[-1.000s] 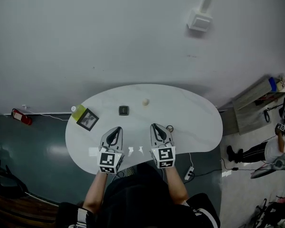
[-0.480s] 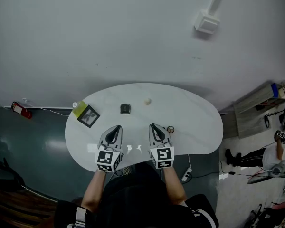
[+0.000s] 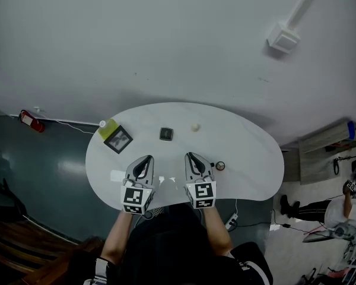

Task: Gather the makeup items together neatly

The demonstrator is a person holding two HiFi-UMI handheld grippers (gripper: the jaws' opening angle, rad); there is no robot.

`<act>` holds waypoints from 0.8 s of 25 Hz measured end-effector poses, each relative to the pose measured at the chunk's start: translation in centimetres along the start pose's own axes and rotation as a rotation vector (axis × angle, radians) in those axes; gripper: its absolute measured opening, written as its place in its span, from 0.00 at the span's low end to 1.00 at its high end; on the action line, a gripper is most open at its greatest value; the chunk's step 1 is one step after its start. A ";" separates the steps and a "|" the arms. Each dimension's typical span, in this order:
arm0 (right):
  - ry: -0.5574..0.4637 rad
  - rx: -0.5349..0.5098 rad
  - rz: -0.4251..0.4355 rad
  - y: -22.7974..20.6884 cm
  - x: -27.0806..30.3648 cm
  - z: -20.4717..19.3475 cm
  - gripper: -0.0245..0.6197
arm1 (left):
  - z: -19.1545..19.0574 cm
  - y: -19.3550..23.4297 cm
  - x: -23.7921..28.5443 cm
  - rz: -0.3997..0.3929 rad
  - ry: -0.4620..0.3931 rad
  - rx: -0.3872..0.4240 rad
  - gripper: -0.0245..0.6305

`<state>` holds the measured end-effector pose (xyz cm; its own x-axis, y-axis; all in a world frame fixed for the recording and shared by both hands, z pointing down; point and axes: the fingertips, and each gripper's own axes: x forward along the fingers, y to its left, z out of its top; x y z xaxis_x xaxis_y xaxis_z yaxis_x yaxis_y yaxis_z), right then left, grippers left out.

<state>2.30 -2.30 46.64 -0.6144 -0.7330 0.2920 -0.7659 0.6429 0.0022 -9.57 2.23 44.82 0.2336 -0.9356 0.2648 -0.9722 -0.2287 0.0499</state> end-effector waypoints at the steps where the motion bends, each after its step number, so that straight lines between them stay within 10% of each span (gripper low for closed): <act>1: 0.002 -0.002 0.006 0.1 0.4 0.1 0.10 | -0.1 0.3 0.0 0.008 0.002 -0.003 0.07; 20: 0.056 -0.022 0.021 -0.5 7.8 -0.9 0.10 | -2.3 5.2 2.9 0.081 0.063 -0.046 0.07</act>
<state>-1.97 -8.11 49.74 -0.6186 -0.7059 0.3449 -0.7481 0.6634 0.0162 -13.95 -1.08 48.09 0.1548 -0.9312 0.3300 -0.9878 -0.1394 0.0699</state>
